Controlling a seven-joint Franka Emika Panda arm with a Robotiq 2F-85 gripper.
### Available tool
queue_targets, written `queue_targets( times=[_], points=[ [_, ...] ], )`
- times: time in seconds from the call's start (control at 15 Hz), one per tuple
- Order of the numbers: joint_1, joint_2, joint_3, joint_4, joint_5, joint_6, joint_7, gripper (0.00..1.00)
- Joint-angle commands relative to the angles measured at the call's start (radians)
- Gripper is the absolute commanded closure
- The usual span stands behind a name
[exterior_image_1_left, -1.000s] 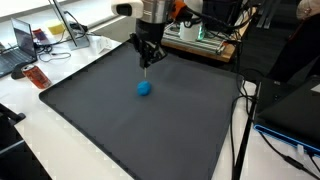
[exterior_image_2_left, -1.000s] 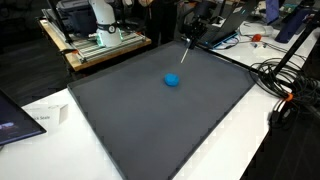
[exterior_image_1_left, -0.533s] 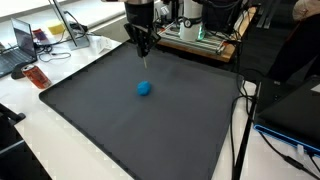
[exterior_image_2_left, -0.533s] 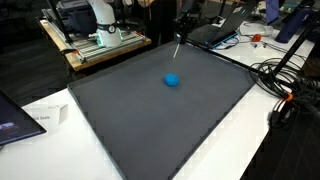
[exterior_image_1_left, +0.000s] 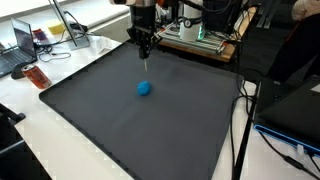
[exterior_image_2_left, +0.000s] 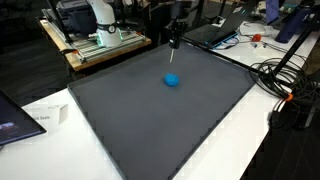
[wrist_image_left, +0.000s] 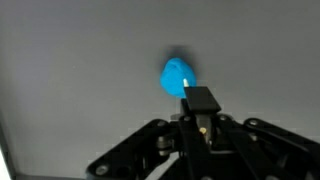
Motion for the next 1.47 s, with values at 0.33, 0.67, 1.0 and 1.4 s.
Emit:
queue_targets(
  times=[0.33, 0.67, 1.0, 1.4],
  points=[
    [-0.018, -0.140, 0.016, -0.242, 0.003, 0.248, -0.017, 0.97],
    [-0.018, -0.143, 0.017, -0.254, 0.003, 0.261, -0.018, 0.88],
    [-0.032, -0.096, 0.004, -0.235, 0.031, 0.300, -0.079, 0.97],
    [-0.064, -0.040, -0.005, -0.235, 0.077, 0.428, -0.156, 0.97]
  ],
)
